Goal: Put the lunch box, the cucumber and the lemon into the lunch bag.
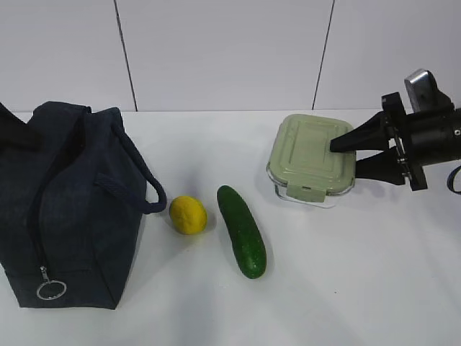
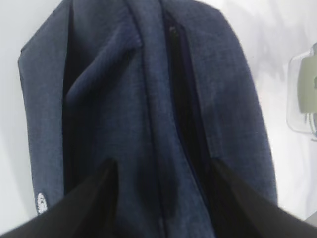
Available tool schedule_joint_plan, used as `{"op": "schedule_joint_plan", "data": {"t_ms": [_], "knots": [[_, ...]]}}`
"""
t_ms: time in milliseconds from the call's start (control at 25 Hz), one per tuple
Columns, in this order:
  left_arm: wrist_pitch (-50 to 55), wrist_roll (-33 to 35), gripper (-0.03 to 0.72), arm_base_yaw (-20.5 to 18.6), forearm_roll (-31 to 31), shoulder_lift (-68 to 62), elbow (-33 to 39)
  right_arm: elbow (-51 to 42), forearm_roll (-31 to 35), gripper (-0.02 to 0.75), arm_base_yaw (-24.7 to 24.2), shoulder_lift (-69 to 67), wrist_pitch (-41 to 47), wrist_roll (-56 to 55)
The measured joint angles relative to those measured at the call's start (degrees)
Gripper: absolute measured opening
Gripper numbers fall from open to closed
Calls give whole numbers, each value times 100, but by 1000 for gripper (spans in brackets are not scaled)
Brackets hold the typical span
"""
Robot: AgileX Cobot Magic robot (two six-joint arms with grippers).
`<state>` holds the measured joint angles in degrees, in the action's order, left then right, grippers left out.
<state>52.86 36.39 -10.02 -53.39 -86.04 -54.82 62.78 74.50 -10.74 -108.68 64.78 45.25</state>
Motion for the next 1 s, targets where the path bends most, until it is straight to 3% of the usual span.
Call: {"op": "schedule_joint_plan", "data": {"t_ms": [160,280,520,600,1000], "knots": [[73,20,393,0,0,-156,0,183,-21,391,212,0,0,-100],[82,20,338,0,-49,-165,0,297,-30,391,383,0,13,-222],[84,20,59,0,-59,-165,0,552,198,391,621,0,64,-479],[84,34,4,0,-59,-165,0,686,284,391,668,0,64,-710],[61,46,-6,0,-93,-47,0,1522,325,391,1241,0,92,-1618]]}}
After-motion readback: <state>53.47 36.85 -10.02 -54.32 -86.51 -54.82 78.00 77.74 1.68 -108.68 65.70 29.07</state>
